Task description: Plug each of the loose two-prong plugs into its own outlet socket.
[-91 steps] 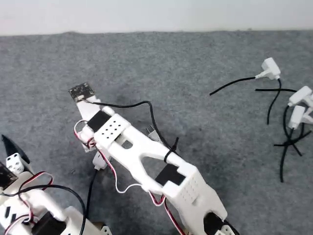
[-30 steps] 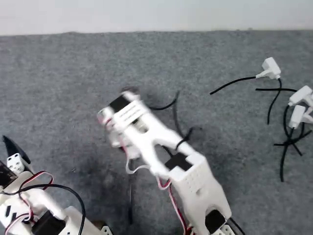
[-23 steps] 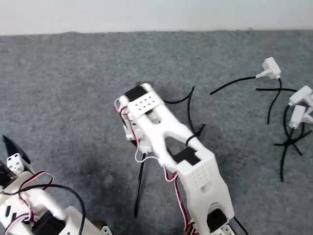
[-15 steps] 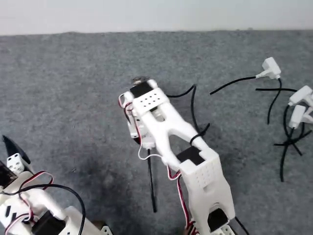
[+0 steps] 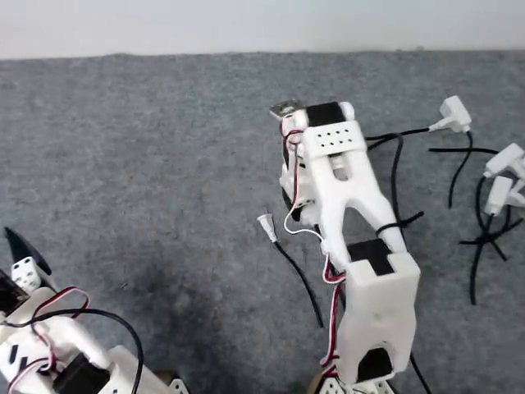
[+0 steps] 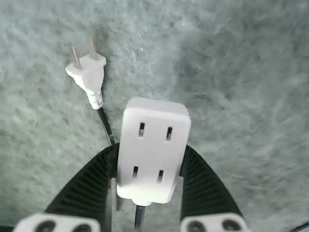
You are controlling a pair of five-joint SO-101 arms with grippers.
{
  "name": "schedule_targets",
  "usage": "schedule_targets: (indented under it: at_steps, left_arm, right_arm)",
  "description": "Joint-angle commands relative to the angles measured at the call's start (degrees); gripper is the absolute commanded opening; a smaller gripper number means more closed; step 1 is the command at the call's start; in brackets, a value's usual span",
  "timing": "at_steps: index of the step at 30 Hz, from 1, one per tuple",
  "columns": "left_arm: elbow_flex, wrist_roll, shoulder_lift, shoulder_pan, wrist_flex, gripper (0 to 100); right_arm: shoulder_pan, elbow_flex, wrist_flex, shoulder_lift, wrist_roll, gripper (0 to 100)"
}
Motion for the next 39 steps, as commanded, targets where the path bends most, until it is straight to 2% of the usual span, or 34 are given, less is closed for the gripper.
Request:
schedule_targets:
  at_steps: [1, 7, 11, 19, 25, 34, 36, 39]
  left_arm:
    - [0.22, 0.88, -0.97, 0.00, -1.76, 25]
    - [0.22, 0.88, -0.97, 0.00, -1.76, 25]
    - [0.22, 0.88, -0.97, 0.00, -1.76, 25]
    - [0.22, 0.88, -0.97, 0.00, -1.76, 25]
    - [0.22, 0.88, -0.97, 0.00, -1.76, 25]
    - [0.22, 0.88, -0.97, 0.00, -1.76, 25]
    - [0.22, 0.88, -0.97, 0.00, -1.76, 25]
    - [0.22, 0.88, -0.97, 0.00, -1.76, 25]
  right_arm:
    - [0.66, -1.76, 2.33, -4.97, 5.36, 0.8]
    - [-2.51, 0.62, 2.42, -5.23, 9.05, 0.8]
    - [-9.10, 7.21, 2.24, -4.88, 8.79, 0.8]
    - [-17.63, 12.92, -6.20, -4.88, 1.14, 0.8]
    - [-20.62, 12.92, -11.82, -4.88, -2.46, 0.8]
    - [-22.64, 13.54, -20.88, 1.19, -0.35, 1.1]
    - [-22.99, 13.45, -19.56, 4.18, 4.31, 5.8]
    - [-23.25, 13.45, -17.71, 7.25, 5.27, 22.4]
